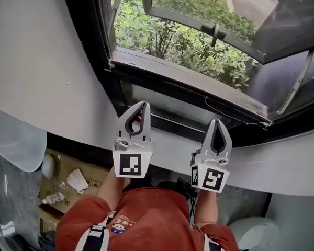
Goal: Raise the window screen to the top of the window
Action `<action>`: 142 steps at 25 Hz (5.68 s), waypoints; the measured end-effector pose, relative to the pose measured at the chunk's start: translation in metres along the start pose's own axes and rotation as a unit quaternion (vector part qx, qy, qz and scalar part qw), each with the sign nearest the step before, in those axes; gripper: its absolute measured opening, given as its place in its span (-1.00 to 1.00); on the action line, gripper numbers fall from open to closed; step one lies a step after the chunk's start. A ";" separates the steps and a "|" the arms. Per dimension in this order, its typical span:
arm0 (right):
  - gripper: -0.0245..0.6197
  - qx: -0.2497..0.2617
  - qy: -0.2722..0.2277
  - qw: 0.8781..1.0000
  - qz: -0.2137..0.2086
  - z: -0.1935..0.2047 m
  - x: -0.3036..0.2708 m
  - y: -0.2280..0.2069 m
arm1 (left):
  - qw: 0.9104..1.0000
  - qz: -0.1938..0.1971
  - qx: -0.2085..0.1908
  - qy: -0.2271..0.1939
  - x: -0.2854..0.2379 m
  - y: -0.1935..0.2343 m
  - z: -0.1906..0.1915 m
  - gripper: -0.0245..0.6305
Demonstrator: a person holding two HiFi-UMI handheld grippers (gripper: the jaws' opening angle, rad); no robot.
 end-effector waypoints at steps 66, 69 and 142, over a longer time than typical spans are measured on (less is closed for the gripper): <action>-0.29 0.554 0.278 0.779 -0.095 0.112 -0.024 -0.092 | 0.729 0.162 -0.641 0.176 -0.095 -0.055 0.086 -0.46; -0.40 0.573 0.287 0.761 -0.103 0.116 -0.021 -0.090 | 0.729 0.170 -0.637 0.183 -0.092 -0.056 0.088 -0.50; -0.79 0.615 0.080 0.783 0.050 -0.100 -0.087 -0.130 | 0.760 0.016 -0.649 -0.019 -0.144 -0.043 -0.129 -0.79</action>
Point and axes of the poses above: the fingertips, and each gripper's own axes: x backward along the fingers, y to its left, z out of its underside, the point moved 1 cm from there along x, backward along the fingers, and after that the axes turned 2 degrees about -y, right-handed, at the moved point
